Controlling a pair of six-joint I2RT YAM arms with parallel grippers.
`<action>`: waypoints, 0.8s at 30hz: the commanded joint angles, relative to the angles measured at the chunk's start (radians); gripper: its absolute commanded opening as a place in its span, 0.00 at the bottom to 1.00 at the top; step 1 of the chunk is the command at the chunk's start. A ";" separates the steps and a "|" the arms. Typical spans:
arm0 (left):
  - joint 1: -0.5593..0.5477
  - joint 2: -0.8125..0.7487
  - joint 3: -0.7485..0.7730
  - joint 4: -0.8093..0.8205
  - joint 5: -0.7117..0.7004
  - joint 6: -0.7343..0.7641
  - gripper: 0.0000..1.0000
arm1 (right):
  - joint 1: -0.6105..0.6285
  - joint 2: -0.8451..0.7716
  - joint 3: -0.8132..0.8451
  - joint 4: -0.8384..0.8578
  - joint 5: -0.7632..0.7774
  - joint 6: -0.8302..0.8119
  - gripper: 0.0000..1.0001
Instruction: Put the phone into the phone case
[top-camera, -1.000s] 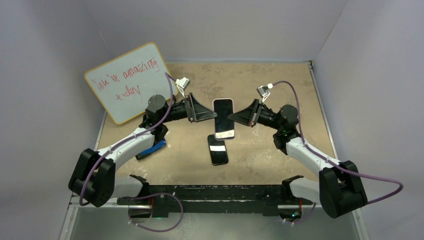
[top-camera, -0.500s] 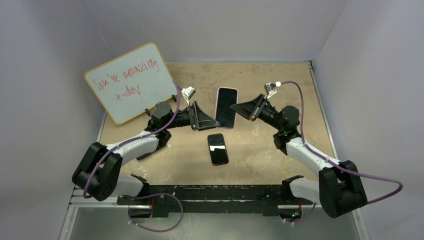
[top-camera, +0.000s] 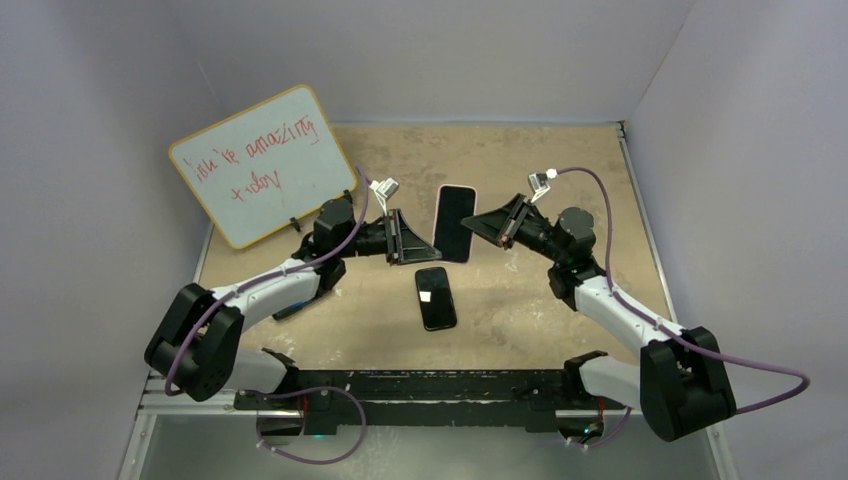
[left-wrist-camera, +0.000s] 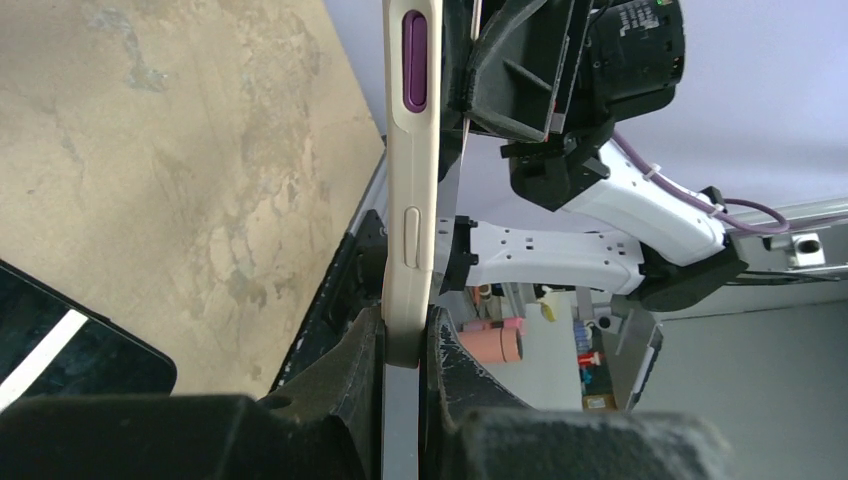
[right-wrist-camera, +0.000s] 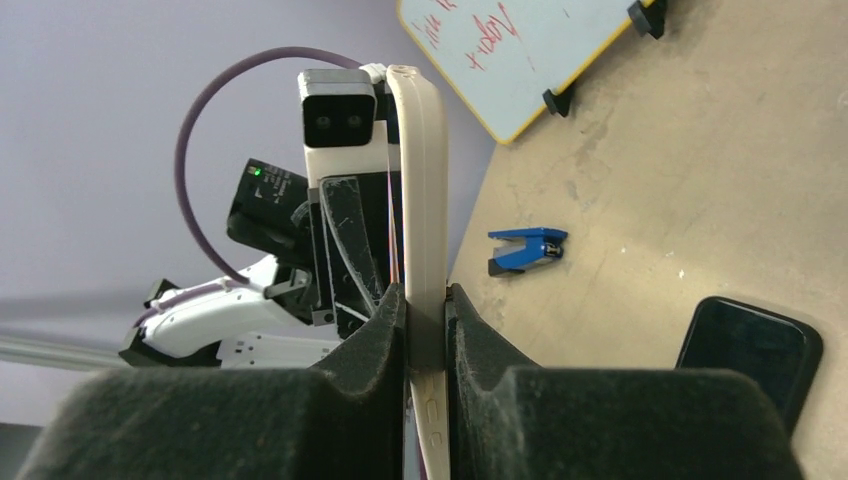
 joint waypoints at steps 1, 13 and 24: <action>0.001 -0.040 0.064 -0.196 -0.080 0.154 0.00 | 0.003 -0.036 0.087 -0.019 -0.030 -0.066 0.12; 0.057 -0.123 0.083 -0.157 -0.058 0.102 0.55 | 0.007 -0.026 0.092 0.109 -0.189 -0.032 0.00; 0.065 0.002 0.040 0.200 0.011 -0.105 0.41 | 0.076 0.011 0.130 0.048 -0.256 -0.072 0.00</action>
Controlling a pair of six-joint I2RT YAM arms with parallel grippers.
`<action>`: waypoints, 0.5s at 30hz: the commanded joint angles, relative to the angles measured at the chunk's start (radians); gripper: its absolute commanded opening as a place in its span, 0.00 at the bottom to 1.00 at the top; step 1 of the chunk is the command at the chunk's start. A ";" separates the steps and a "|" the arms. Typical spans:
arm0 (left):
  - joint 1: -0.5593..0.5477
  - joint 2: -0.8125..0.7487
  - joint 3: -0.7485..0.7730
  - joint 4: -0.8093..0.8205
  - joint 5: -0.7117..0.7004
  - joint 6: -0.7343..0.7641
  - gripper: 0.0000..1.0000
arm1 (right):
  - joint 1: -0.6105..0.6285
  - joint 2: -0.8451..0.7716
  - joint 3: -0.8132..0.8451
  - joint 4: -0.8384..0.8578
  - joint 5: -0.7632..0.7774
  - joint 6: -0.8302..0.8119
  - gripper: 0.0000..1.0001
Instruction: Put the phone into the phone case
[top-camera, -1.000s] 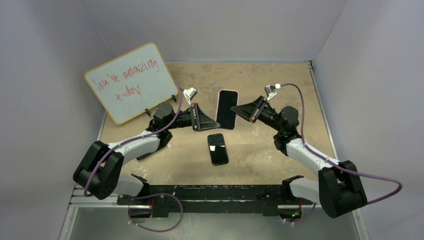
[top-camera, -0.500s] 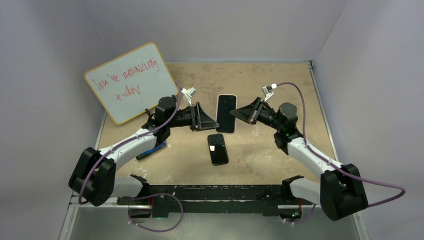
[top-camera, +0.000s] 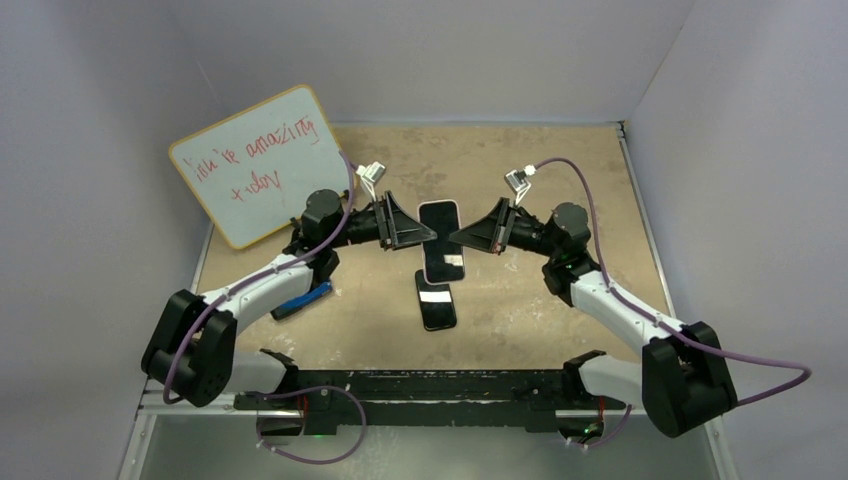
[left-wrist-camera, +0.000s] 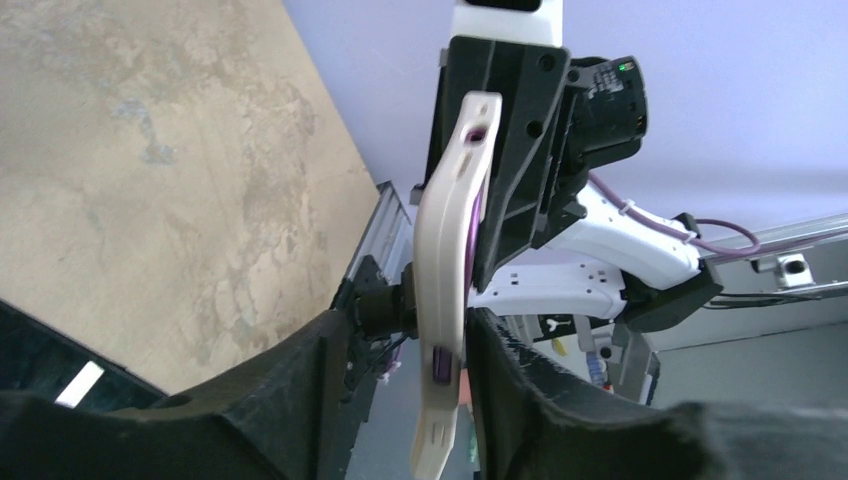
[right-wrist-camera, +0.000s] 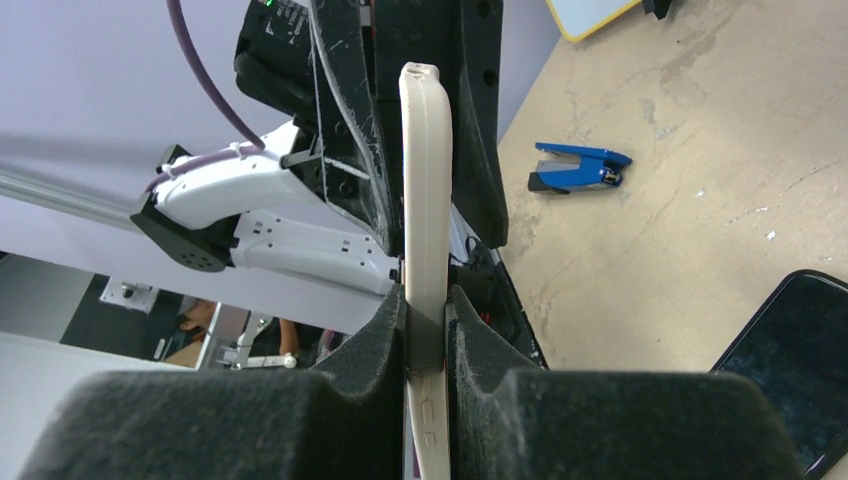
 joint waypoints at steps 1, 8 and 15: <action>0.008 0.043 -0.016 0.233 0.028 -0.114 0.36 | 0.015 -0.009 0.068 0.038 -0.043 -0.026 0.01; 0.008 0.055 -0.029 0.315 0.007 -0.161 0.00 | 0.015 -0.033 0.061 -0.090 -0.022 -0.078 0.49; 0.011 0.050 -0.012 0.381 -0.057 -0.185 0.00 | 0.017 -0.107 -0.020 -0.234 0.023 -0.104 0.73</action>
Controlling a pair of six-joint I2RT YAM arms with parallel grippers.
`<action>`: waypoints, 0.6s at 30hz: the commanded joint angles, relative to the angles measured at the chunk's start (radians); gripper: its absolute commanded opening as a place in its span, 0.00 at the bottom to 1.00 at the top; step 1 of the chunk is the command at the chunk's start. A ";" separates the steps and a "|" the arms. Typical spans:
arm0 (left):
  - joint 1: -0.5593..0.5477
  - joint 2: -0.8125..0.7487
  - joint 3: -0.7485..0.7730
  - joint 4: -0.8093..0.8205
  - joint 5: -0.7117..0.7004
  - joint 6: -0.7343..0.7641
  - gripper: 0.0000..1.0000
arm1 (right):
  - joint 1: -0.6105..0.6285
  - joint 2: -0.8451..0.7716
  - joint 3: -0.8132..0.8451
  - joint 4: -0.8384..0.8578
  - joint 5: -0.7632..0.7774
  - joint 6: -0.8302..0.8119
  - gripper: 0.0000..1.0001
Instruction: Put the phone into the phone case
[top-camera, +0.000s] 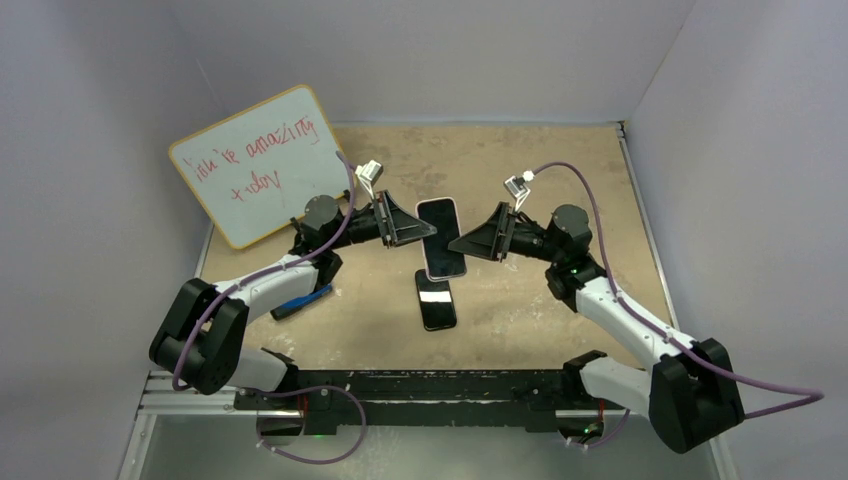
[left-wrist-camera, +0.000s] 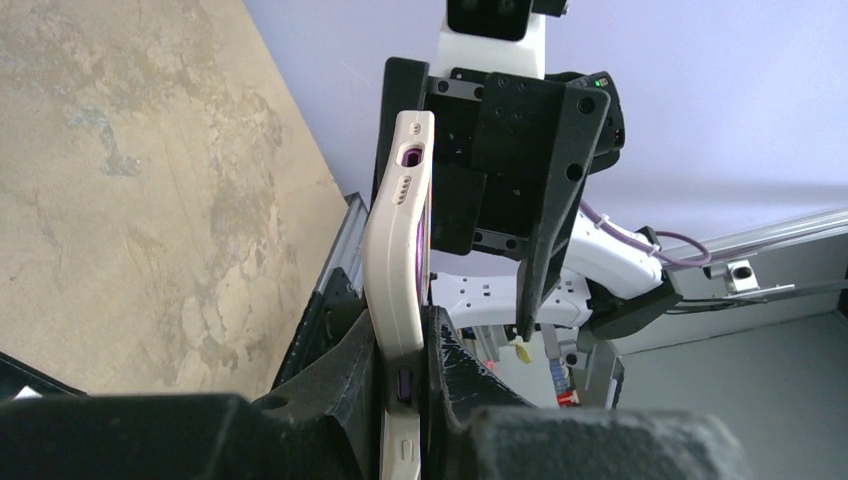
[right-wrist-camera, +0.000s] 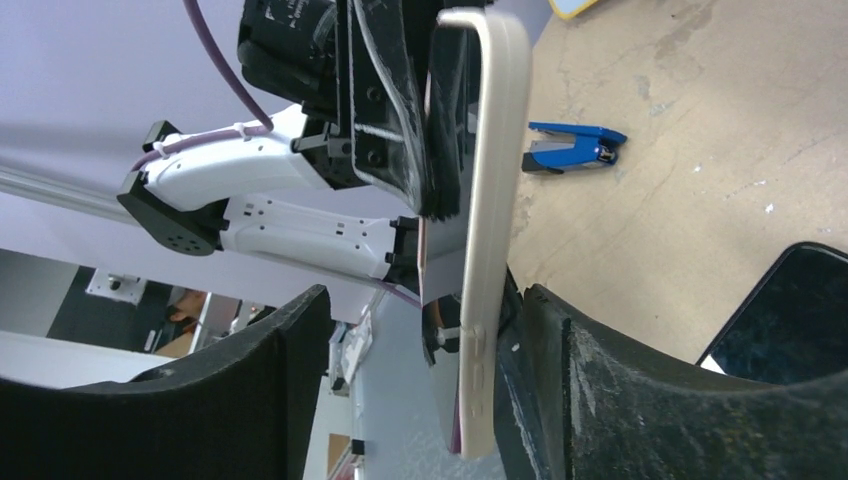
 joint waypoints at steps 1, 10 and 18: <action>0.010 -0.012 0.030 0.162 -0.062 -0.032 0.00 | 0.004 -0.058 -0.041 -0.106 0.030 -0.038 0.73; 0.014 0.001 0.034 0.151 -0.102 0.044 0.00 | 0.006 -0.074 -0.051 -0.121 0.059 0.048 0.32; 0.014 -0.117 0.129 -0.375 -0.233 0.461 0.00 | 0.006 -0.049 -0.002 -0.261 0.131 0.072 0.00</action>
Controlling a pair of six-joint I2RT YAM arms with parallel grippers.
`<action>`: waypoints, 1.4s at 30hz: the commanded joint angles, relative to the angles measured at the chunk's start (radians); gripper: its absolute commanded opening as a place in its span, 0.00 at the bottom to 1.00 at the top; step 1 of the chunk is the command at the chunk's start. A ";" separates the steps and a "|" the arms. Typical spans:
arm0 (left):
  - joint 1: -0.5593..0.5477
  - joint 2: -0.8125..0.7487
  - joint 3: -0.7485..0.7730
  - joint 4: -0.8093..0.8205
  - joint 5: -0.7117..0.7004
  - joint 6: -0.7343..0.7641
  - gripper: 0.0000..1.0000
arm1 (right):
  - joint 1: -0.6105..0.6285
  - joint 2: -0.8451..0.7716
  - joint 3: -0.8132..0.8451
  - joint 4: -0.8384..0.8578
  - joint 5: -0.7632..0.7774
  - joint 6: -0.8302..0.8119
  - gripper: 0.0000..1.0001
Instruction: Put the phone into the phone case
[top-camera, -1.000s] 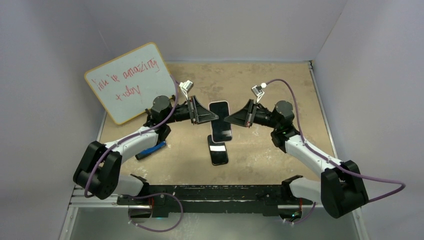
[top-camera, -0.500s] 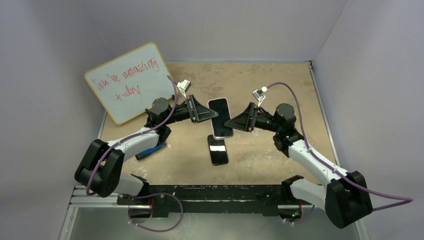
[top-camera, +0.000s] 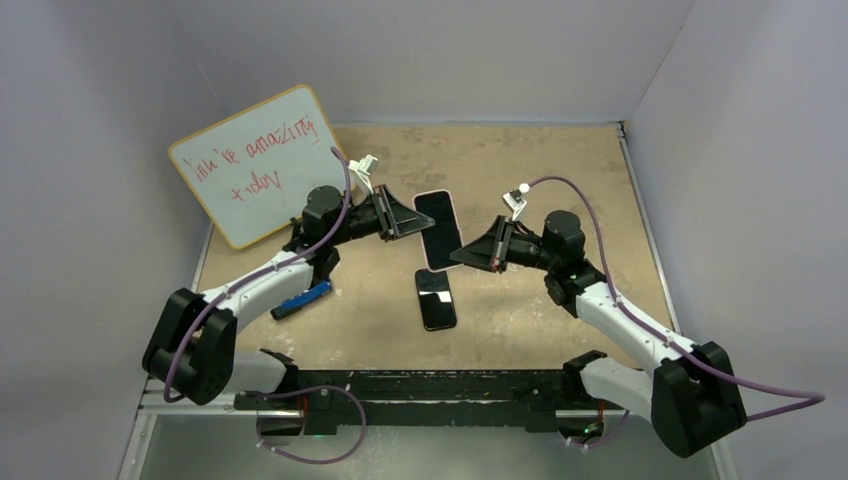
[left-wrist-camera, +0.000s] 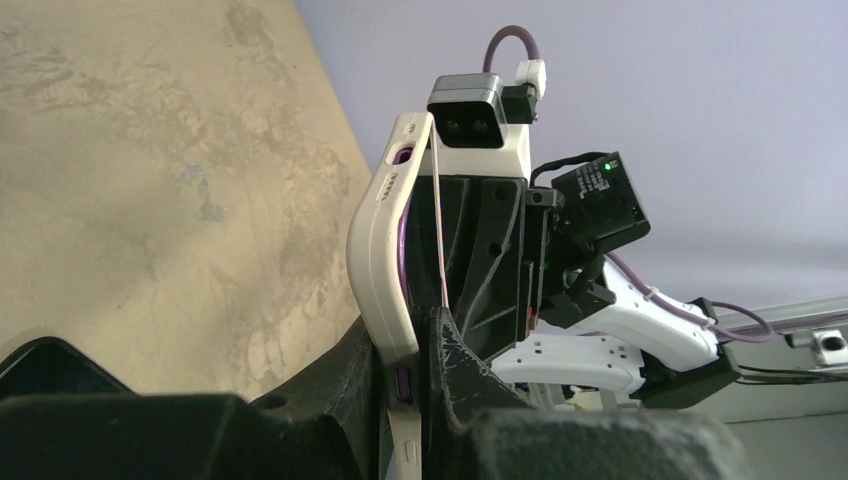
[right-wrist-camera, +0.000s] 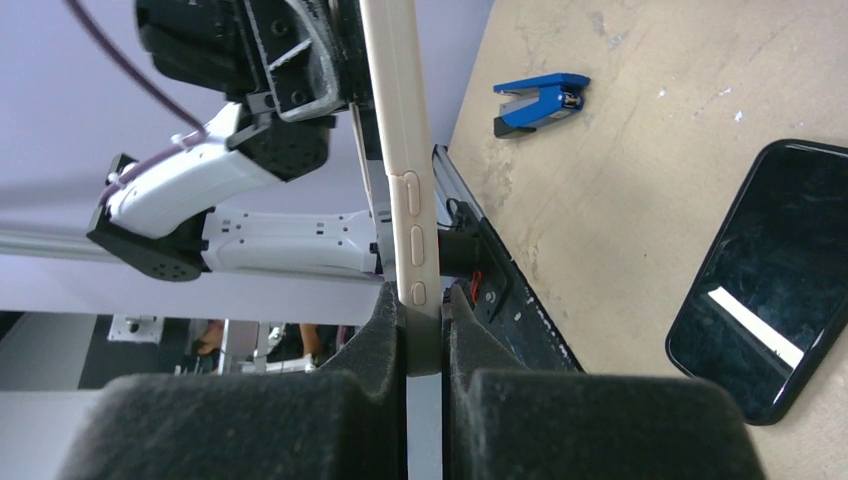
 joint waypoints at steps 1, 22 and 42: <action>0.009 -0.085 0.081 -0.186 -0.093 0.305 0.00 | -0.001 0.001 0.058 -0.093 0.066 0.040 0.00; 0.009 0.000 0.090 0.015 0.340 0.115 0.00 | 0.018 0.015 0.087 -0.007 0.061 -0.058 0.50; 0.009 -0.023 0.047 -0.365 0.237 0.280 0.44 | 0.037 0.036 0.045 0.082 0.256 0.055 0.00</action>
